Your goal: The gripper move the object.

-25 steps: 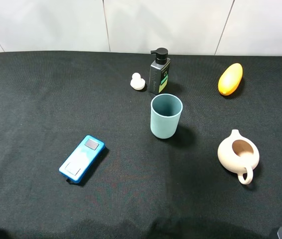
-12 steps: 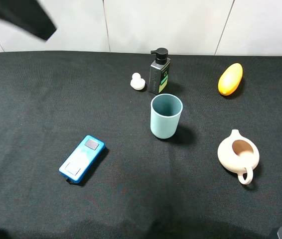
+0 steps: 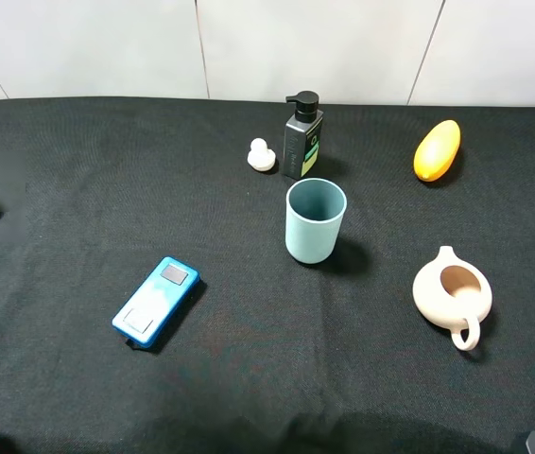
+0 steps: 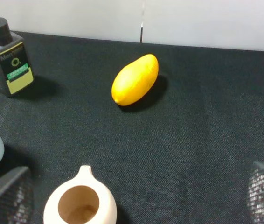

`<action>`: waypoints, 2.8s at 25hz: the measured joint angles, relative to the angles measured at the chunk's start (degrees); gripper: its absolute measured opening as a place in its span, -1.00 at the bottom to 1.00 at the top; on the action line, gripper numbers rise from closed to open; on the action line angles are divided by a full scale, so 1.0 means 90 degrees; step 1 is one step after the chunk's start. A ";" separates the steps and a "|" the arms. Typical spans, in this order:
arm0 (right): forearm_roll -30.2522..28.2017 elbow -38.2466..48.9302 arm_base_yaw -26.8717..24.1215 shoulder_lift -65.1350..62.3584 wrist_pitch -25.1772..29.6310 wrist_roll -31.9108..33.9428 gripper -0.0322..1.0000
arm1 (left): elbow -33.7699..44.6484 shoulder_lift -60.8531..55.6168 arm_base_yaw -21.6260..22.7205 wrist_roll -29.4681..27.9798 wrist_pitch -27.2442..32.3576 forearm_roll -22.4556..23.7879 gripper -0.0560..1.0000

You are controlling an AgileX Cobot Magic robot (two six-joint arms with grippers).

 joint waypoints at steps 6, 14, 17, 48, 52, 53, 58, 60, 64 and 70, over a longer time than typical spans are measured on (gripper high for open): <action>0.0000 0.0000 0.0000 0.0000 0.0000 0.0000 0.41 | 0.0381 -0.0695 0.0000 -0.0419 0.0181 -0.0005 0.98; 0.0000 0.0000 0.0000 0.0000 0.0000 0.0000 0.41 | 0.1263 -0.2050 0.0874 -0.0602 0.0128 0.0000 0.98; 0.0000 0.0000 0.0000 0.0000 0.0000 0.0000 0.41 | 0.1641 -0.2611 0.1368 -0.0602 -0.0033 0.0098 0.98; 0.0000 0.0000 0.0000 0.0000 0.0000 0.0000 0.41 | 0.3036 -0.5438 0.3825 0.0033 -0.0523 0.0484 0.98; 0.0000 0.0000 0.0000 0.0000 0.0000 0.0000 0.41 | 0.3036 -0.5438 0.3825 0.0033 -0.0523 0.0484 0.98; 0.0000 0.0000 0.0000 0.0000 0.0000 0.0000 0.41 | 0.3036 -0.5438 0.3825 0.0033 -0.0523 0.0484 0.98; 0.0000 0.0000 0.0000 0.0000 0.0000 0.0000 0.41 | 0.3036 -0.5438 0.3825 0.0033 -0.0523 0.0484 0.98; 0.0002 0.0000 0.0000 0.0000 0.0000 0.0000 0.41 | 0.3036 -0.5438 0.3825 0.0033 -0.0523 0.0484 0.98; 0.0002 0.0000 0.0000 0.0000 0.0000 0.0000 0.41 | 0.3036 -0.5438 0.3825 0.0033 -0.0523 0.0484 0.98; 0.0002 0.0000 0.0000 0.0000 0.0000 0.0000 0.41 | 0.3036 -0.5438 0.3884 0.0033 -0.0523 0.0484 0.98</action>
